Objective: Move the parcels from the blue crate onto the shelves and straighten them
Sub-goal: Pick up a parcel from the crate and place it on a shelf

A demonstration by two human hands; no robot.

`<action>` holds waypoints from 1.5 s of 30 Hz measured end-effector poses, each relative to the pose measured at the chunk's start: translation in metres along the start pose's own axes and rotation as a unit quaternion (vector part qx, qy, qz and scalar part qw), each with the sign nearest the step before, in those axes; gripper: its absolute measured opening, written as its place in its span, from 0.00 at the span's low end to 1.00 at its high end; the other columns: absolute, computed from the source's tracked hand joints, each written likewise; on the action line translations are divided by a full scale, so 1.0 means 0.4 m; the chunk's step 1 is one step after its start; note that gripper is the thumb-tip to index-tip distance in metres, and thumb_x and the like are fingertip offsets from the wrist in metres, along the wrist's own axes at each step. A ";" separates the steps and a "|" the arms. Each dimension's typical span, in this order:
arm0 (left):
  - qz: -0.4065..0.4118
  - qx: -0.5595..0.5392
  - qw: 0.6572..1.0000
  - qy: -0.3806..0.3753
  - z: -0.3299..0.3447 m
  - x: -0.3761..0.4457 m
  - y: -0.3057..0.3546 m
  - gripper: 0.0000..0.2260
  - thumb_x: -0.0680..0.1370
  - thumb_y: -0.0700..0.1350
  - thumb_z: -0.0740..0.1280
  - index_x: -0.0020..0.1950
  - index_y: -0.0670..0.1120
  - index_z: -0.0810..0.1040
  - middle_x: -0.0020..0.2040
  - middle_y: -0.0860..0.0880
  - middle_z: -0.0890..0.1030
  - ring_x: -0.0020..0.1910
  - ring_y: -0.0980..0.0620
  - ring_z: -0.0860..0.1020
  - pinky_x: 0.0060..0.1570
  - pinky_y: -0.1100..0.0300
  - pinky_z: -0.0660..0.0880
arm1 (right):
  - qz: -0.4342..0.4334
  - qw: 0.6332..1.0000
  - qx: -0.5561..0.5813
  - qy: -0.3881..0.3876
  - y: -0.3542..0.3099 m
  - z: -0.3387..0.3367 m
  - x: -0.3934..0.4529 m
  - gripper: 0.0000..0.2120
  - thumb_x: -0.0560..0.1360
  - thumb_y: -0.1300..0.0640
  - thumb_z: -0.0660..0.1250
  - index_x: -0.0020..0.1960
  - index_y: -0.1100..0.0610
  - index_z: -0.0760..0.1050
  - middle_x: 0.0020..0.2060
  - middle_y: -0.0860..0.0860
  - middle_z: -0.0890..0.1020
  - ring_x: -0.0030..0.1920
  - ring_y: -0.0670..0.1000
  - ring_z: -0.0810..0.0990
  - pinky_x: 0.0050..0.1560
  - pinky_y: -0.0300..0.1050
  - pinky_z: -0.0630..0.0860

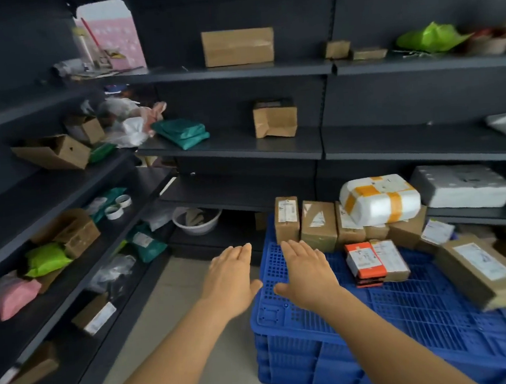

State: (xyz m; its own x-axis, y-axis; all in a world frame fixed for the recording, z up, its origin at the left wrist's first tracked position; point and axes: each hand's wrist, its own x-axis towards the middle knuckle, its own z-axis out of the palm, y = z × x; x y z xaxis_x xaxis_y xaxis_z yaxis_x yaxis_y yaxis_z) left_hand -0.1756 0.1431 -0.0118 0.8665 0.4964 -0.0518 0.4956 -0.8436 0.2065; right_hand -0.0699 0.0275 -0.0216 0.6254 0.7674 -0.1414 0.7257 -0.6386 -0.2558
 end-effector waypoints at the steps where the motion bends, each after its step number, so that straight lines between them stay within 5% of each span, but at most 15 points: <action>1: 0.006 -0.003 1.000 -0.006 0.010 0.025 0.006 0.34 0.80 0.55 0.63 0.79 0.46 0.49 0.78 0.49 0.57 0.77 0.50 0.52 0.74 0.54 0.52 | 0.013 1.000 0.002 -0.002 0.019 0.003 0.011 0.43 0.77 0.44 0.65 0.80 0.56 0.43 0.79 0.51 0.49 0.78 0.53 0.45 0.77 0.53 0.46; 26: 0.057 -0.062 0.980 -0.181 0.312 0.738 -0.030 0.35 0.80 0.56 0.61 0.79 0.49 0.45 0.79 0.47 0.52 0.77 0.47 0.55 0.74 0.54 0.58 | 0.239 0.962 0.116 -0.066 0.312 0.106 0.538 0.40 0.76 0.43 0.65 0.79 0.55 0.48 0.78 0.50 0.54 0.78 0.52 0.50 0.76 0.52 0.50; 41: -0.055 -0.173 0.966 -0.185 0.510 1.005 -0.021 0.35 0.80 0.49 0.64 0.79 0.47 0.47 0.78 0.46 0.56 0.72 0.47 0.66 0.66 0.56 0.68 | 0.194 0.954 0.204 -0.102 0.434 0.268 0.845 0.42 0.77 0.46 0.65 0.79 0.55 0.42 0.78 0.50 0.53 0.77 0.52 0.53 0.76 0.52 0.56; 45: -0.080 -0.163 0.964 -0.194 0.581 1.066 -0.030 0.33 0.80 0.49 0.63 0.79 0.50 0.49 0.77 0.43 0.56 0.73 0.45 0.63 0.68 0.53 0.68 | 0.185 0.956 0.185 -0.134 0.452 0.313 0.919 0.42 0.79 0.46 0.63 0.79 0.54 0.37 0.79 0.50 0.44 0.78 0.52 0.42 0.77 0.51 0.46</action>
State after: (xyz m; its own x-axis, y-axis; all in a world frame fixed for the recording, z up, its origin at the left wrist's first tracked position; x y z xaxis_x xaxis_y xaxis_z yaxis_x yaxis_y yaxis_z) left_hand 0.2017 0.3175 -0.2633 0.7684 0.4482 -0.4568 0.6350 -0.6221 0.4580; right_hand 0.2553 0.2013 -0.2396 0.6881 0.5116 -0.5146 0.2875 -0.8434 -0.4539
